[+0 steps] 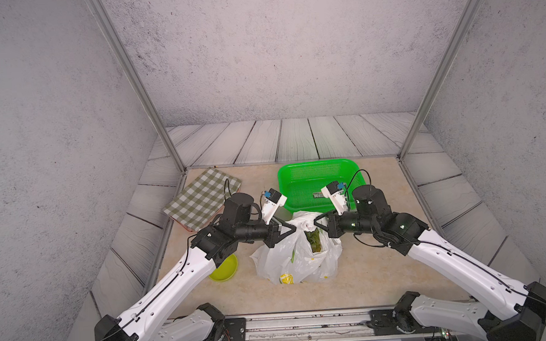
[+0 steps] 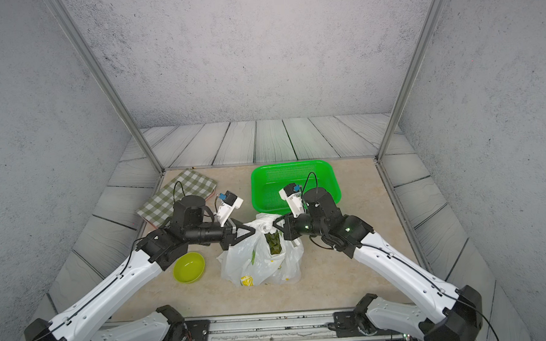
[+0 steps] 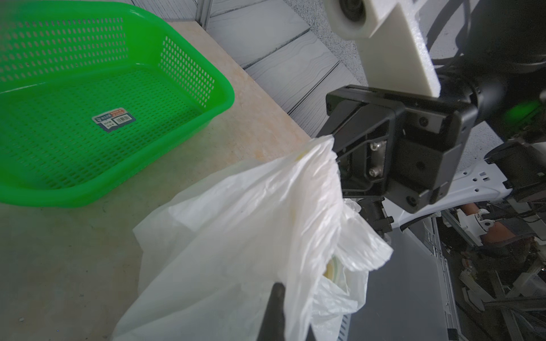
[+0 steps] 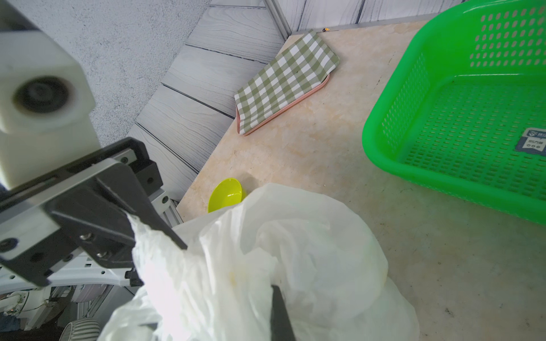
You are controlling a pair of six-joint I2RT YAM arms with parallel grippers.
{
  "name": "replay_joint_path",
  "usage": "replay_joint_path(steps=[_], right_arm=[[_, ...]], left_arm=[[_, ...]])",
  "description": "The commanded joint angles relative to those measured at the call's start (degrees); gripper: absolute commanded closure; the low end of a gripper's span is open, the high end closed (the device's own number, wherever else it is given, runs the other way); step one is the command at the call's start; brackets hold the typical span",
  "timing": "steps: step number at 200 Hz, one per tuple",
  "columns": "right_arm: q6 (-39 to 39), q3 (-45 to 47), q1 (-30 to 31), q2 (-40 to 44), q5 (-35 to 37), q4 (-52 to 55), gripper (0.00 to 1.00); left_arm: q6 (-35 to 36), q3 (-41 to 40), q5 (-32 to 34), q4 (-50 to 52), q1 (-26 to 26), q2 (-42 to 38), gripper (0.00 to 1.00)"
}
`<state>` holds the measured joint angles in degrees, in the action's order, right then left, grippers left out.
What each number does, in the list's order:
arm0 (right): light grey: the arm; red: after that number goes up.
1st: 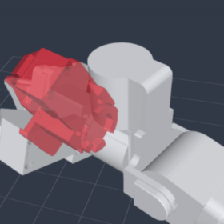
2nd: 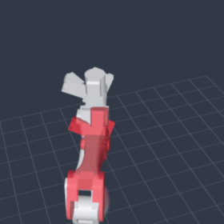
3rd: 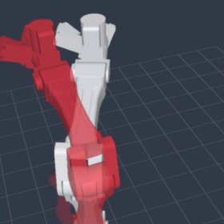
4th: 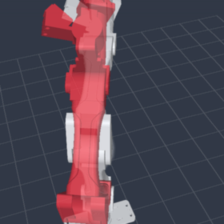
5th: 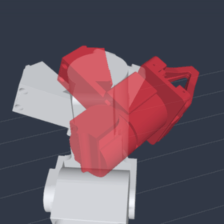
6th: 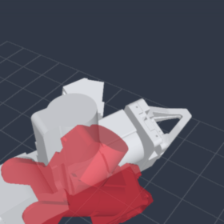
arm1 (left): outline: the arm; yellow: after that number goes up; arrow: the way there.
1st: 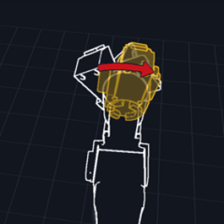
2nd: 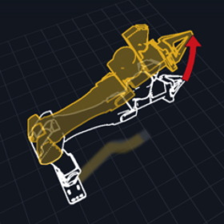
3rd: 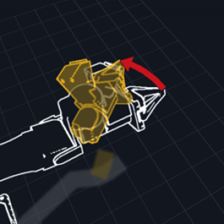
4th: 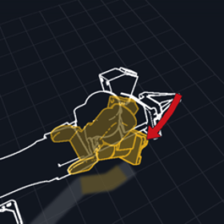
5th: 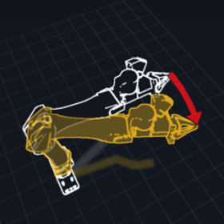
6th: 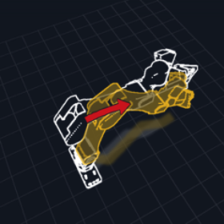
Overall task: Place the pineapple into a plastic bag & tie a knot
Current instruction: Cross the plastic bag at the center of the board.
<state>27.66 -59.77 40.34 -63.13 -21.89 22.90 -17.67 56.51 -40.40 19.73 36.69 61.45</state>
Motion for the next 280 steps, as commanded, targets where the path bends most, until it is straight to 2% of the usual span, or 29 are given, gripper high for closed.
replay_joint_path(steps=[1,65,115,187,241,280], right_arm=[[1.5,-0.9,-0.1,1.0,0.5,-2.8,1.00],[11.0,2.7,-0.1,-0.4,0.8,-18.6,1.00],[22.0,7.0,-0.1,-3.3,-7.5,-35.6,1.00],[35.3,12.3,0.0,-6.7,-9.4,-53.8,1.00],[33.7,9.7,0.0,-5.6,-13.6,-49.0,1.00],[28.6,10.2,-0.1,-1.1,-7.9,-41.3,1.00]], left_arm=[[-1.1,1.7,-3.5,-1.6,-0.5,0.7,1.00],[-3.7,-1.1,-6.9,-4.7,-0.3,1.8,1.00],[-5.8,-3.5,-6.6,-9.1,0.3,2.9,1.00],[-7.2,-6.4,-5.8,-13.3,2.7,5.4,1.00],[-5.8,-8.1,-3.5,-11.5,2.8,4.2,1.00],[-6.1,-8.9,-4.7,-11.7,2.8,2.3,1.00]])
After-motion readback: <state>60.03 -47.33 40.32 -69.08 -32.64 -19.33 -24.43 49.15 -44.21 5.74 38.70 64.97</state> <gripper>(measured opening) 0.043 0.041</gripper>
